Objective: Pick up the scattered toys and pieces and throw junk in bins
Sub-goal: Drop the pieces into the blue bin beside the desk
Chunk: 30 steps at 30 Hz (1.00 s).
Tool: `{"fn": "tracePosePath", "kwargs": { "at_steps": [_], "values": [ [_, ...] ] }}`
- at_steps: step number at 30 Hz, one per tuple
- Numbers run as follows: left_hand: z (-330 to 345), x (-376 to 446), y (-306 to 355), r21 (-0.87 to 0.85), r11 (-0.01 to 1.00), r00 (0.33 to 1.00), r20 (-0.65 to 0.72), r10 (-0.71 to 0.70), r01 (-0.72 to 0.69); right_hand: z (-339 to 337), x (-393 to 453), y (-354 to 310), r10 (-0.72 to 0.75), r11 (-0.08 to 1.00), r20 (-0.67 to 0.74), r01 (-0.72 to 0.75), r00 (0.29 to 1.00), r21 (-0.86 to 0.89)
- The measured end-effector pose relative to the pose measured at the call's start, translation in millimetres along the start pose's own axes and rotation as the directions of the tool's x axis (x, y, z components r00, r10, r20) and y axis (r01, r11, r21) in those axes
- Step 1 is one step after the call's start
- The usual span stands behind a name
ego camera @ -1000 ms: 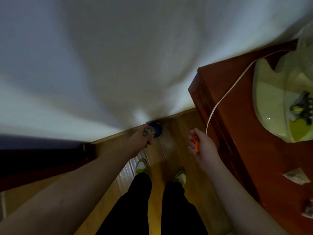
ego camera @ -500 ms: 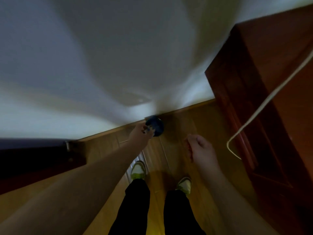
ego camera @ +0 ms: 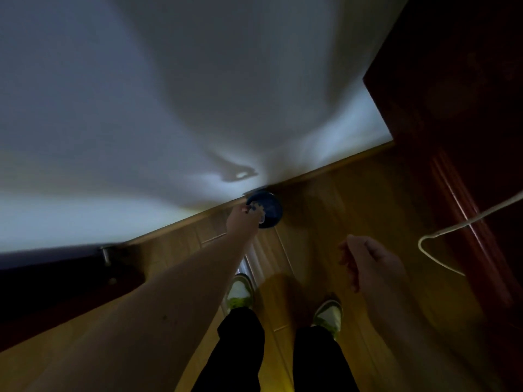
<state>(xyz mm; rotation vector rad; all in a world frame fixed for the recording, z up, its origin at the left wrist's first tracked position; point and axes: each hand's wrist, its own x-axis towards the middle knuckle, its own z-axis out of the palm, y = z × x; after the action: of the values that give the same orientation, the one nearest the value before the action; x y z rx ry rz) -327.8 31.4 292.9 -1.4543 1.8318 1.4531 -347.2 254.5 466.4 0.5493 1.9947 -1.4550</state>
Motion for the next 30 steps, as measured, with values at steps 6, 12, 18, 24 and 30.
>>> {"fn": "tracePosePath", "kwargs": {
  "at_steps": [6, 12, 18, 24, 30],
  "values": [
    [-9, 0, 12, -0.146, 0.987, 0.992, 0.114, -0.045, 0.062, -4, 3, 0, -0.005, 1.000, 0.003, 0.005, 1.000, -0.016],
    [-43, -42, -11, -0.174, 0.962, 0.975, 0.108, -0.192, 0.209, 0, -8, -7, 0.061, 0.995, 0.030, -0.063, 0.998, 0.080],
    [-83, -119, 5, -0.131, 0.980, 0.976, 0.177, -0.123, 0.147, -1, -53, -45, 0.061, 0.985, 0.040, -0.066, 0.997, 0.158],
    [-90, -234, 75, 0.154, 0.960, 0.931, 0.321, 0.176, -0.235, -24, -135, -89, 0.095, 0.975, 0.065, -0.107, 0.993, 0.194],
    [-96, -320, 145, 0.357, 0.606, 0.674, 0.593, 0.441, -0.711, -49, -196, -105, 0.047, 0.957, -0.047, -0.031, 0.998, 0.289]
  ]
}}
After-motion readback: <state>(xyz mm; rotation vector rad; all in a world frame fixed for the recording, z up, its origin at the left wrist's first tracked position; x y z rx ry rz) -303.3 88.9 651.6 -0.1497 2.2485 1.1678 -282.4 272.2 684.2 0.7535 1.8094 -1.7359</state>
